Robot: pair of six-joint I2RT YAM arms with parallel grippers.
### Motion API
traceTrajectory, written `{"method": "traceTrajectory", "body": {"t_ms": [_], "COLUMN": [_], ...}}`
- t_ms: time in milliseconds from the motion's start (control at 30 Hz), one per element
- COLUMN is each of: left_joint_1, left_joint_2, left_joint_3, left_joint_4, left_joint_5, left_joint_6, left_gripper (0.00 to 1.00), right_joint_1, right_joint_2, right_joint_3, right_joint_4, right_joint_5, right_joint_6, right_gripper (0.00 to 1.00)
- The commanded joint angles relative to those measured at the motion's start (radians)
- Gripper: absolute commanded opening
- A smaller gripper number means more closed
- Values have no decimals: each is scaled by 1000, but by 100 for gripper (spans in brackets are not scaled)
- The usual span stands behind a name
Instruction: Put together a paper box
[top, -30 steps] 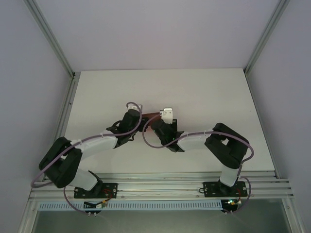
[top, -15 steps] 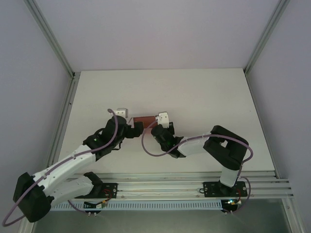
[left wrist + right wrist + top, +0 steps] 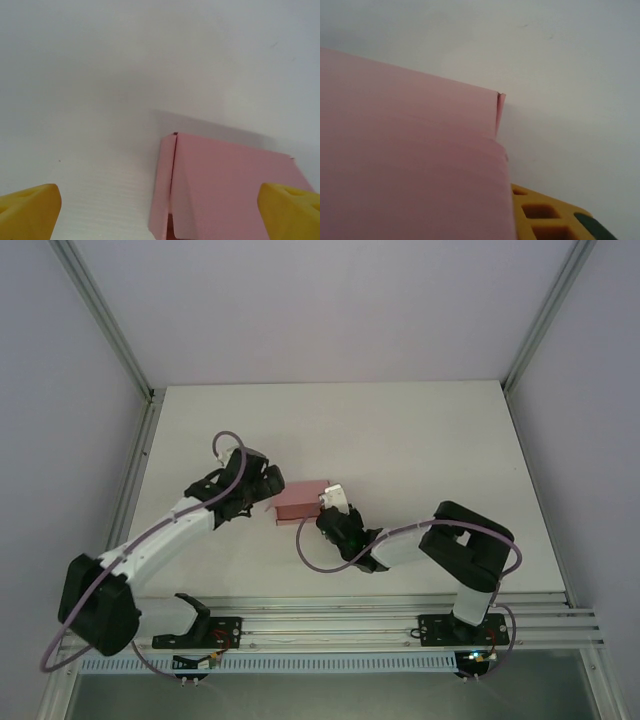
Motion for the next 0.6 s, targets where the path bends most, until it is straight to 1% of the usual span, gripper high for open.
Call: {"method": "traceTrajectory", "body": {"t_ms": [0, 67, 100, 133, 167, 200, 233, 267, 300, 367, 400, 433, 467, 567], "left_joint_1": [9, 10, 12, 12, 14, 17, 19, 21, 21, 21, 21, 20, 20, 20], "left_joint_2": [66, 92, 99, 107, 113, 120, 128, 134, 140, 151, 154, 155, 155, 149], "left_joint_3": [-2, -2, -10, -23, -32, -39, -50, -60, -75, -101, -118, -131, -145, -180], "left_joint_4": [44, 62, 80, 96, 104, 110, 117, 127, 146, 161, 191, 204, 214, 236], "left_joint_5": [87, 101, 110, 119, 128, 142, 155, 168, 192, 215, 224, 224, 229, 232], "left_joint_6": [10, 26, 33, 41, 48, 59, 71, 79, 92, 101, 107, 104, 108, 114], "left_gripper": [100, 99, 98, 95, 89, 85, 82, 78, 74, 70, 67, 65, 64, 64], "right_joint_1": [14, 14, 14, 14, 15, 14, 14, 15, 14, 12, 12, 6, -5, -83], "right_joint_2": [-87, -157, -196, -233, -268, -306, -342, -377, -414, -474, -497, -513, -523, -519], "right_joint_3": [-20, -38, -56, -70, -86, -102, -115, -128, -136, -133, -119, -99, -76, 6], "right_joint_4": [-118, -212, -250, -292, -330, -367, -406, -425, -442, -457, -472, -486, -500, -556], "right_joint_5": [-87, -147, -193, -233, -278, -322, -353, -385, -415, -446, -435, -421, -433, -493], "right_joint_6": [59, 111, 122, 137, 142, 139, 156, 160, 162, 150, 144, 143, 135, 174], "right_gripper": [42, 60, 67, 73, 79, 85, 90, 92, 99, 100, 100, 100, 100, 100]}}
